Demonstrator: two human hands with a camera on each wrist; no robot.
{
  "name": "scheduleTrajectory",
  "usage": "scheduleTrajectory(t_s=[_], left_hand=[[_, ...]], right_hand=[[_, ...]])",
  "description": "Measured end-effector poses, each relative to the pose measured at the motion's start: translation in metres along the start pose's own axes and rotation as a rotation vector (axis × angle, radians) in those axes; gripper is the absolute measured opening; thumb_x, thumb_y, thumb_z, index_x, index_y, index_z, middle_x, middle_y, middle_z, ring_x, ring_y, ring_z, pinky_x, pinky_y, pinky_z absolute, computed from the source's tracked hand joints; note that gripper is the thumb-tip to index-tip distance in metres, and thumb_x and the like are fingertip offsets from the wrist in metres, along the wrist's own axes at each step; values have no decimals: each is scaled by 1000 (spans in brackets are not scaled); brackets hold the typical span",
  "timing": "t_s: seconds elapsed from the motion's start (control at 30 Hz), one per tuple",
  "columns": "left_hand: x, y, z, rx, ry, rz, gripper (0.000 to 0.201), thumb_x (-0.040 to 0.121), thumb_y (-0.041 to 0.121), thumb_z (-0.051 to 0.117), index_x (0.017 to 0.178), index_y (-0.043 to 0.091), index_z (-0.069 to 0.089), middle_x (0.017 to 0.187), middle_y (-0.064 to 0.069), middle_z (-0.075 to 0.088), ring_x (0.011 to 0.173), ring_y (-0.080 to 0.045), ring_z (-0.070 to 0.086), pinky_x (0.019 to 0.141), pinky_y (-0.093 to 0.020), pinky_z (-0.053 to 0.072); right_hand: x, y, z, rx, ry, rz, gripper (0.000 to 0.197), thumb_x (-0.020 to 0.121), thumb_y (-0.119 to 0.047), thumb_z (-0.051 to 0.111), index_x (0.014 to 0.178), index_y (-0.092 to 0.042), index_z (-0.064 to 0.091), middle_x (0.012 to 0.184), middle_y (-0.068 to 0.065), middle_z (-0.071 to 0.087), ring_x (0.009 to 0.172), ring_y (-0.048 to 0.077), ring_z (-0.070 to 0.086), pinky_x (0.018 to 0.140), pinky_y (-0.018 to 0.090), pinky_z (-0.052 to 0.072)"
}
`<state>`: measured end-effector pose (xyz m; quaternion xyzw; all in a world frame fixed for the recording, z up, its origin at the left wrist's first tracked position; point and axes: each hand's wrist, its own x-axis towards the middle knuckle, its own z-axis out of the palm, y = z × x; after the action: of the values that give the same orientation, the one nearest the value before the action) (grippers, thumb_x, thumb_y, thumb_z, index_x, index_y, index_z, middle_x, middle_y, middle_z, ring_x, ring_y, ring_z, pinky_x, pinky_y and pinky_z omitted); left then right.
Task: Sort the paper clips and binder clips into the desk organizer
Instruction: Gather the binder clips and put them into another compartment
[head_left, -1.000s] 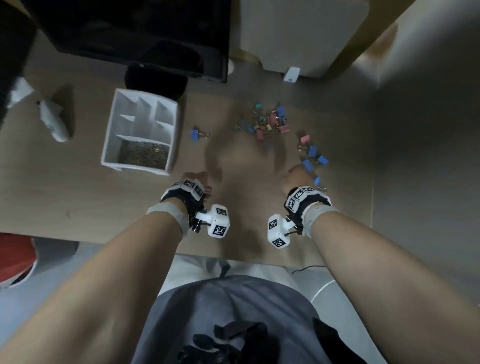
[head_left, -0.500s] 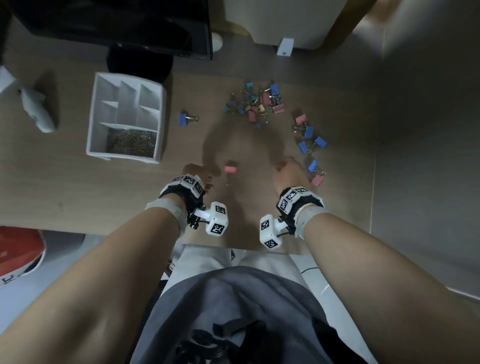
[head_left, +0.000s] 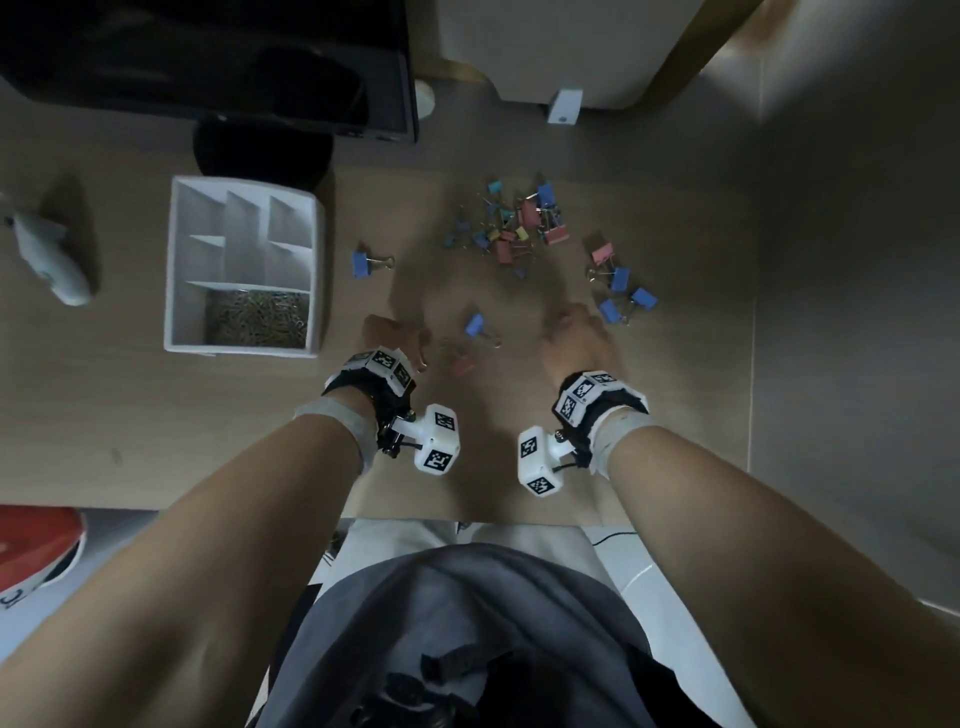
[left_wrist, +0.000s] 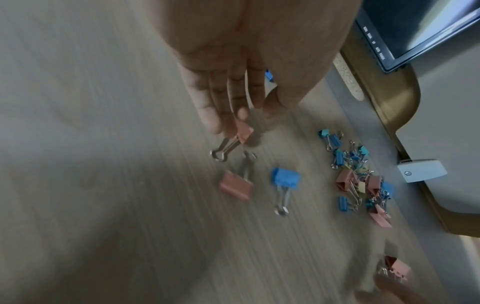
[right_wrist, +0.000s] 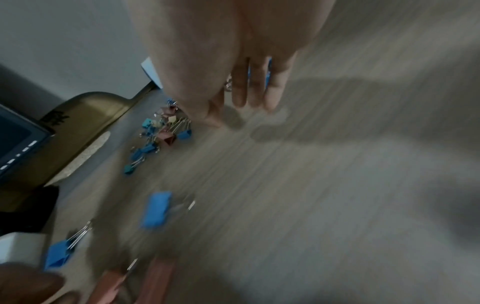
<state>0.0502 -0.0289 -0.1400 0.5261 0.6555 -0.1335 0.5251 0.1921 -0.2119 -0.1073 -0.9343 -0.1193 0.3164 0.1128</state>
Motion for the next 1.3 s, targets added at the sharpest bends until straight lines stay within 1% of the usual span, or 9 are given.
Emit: scheduleTrajectory(t_s=[0.2,0.3,0.43,0.57,0.7,0.83,1.0,1.1,1.3], left_hand=[[-12,24,-15,302,369,275,52,84,29,66,133,20,53,147,-10,35,133,-30,37,111,-43,33],[-8,30,-12,457,396,344,51,81,28,63,132,24,54,160,-3,14,145,-29,18,116,-47,23],[2,44,-16,505,251,272,55,85,30,61,137,18,49,164,-3,1,149,-30,5,119,-48,14],[12,51,-23,464,177,247,50,83,29,61,129,11,53,157,-6,21,142,-32,21,114,-45,25],[13,52,-21,473,172,272,77,70,64,49,129,15,57,143,-6,44,134,-30,33,111,-43,30],[9,54,-12,478,177,365,53,86,36,62,132,12,52,149,-4,34,136,-29,30,108,-45,34],[3,73,2,643,9,478,51,86,33,59,134,17,51,156,-6,22,141,-29,21,113,-47,28],[2,78,12,736,-75,522,60,86,33,56,144,36,40,160,1,14,147,-28,9,116,-47,20],[4,81,17,764,-13,550,58,85,31,59,141,30,45,147,-6,34,138,-30,24,111,-46,28]], right_hand=[[38,4,-17,-134,18,137,91,83,-38,69,156,-25,17,164,10,7,150,35,6,116,54,18],[36,-9,-13,-103,-37,122,76,87,-36,63,152,-21,27,153,17,28,139,41,26,109,50,31],[26,-34,-10,-75,66,-80,41,91,-36,55,131,-28,51,133,13,45,121,35,46,90,43,45],[55,-58,-3,-85,56,-223,68,83,-36,68,145,-33,41,155,5,33,140,33,30,108,47,35],[64,-75,8,-193,-64,-364,63,81,-31,63,141,-35,45,162,-6,19,142,28,26,105,47,37],[53,-71,11,-216,-23,-506,29,86,-23,61,113,-27,68,134,1,53,118,30,48,93,40,43],[67,-65,-6,-187,131,-413,50,80,-20,63,129,-32,58,146,0,44,132,30,36,106,44,33],[80,-64,-18,-270,-32,-343,70,82,-24,66,145,-38,39,161,-3,21,145,30,23,113,52,31],[82,-55,-9,-222,40,-295,36,83,-23,69,117,-29,59,129,2,51,121,28,47,96,43,46]])
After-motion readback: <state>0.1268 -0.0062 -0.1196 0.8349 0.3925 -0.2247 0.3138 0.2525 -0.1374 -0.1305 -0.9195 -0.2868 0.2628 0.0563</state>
